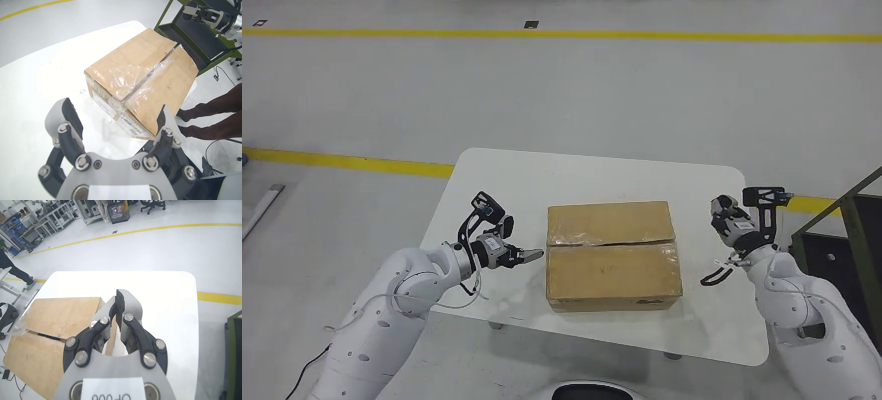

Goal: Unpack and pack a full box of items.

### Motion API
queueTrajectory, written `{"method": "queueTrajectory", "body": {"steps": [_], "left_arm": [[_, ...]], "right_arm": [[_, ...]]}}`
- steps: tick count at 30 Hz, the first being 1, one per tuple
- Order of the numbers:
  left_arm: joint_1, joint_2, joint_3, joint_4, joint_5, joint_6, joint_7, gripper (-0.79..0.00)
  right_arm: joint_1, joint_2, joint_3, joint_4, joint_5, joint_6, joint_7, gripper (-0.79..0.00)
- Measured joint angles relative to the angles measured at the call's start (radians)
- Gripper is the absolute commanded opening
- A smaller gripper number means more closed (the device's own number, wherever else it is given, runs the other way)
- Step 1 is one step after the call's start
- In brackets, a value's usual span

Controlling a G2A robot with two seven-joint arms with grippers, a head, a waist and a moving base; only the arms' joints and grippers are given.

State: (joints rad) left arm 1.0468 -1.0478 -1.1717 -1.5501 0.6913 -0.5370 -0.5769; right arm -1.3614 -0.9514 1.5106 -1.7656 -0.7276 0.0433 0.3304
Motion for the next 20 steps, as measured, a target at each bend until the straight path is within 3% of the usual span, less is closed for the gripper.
{"method": "queueTrajectory", "body": {"steps": [2,7,9,20], "left_arm": [[0.000,0.000,0.000,0.000,0.000,0.000,0.000,0.000],[0.000,0.000,0.000,0.000,0.000,0.000,0.000,-0.001],[0.000,0.000,0.000,0.000,0.000,0.000,0.000,-0.001],[0.000,0.000,0.000,0.000,0.000,0.000,0.000,-0.001]], "right_arm": [[0.001,0.000,-0.001,0.000,0.000,0.000,0.000,-0.689],[0.000,0.000,-0.001,0.000,0.000,0.000,0.000,-0.368],[0.000,0.000,0.000,0.000,0.000,0.000,0.000,-0.308],[0.000,0.000,0.000,0.000,0.000,0.000,0.000,-0.287]]}}
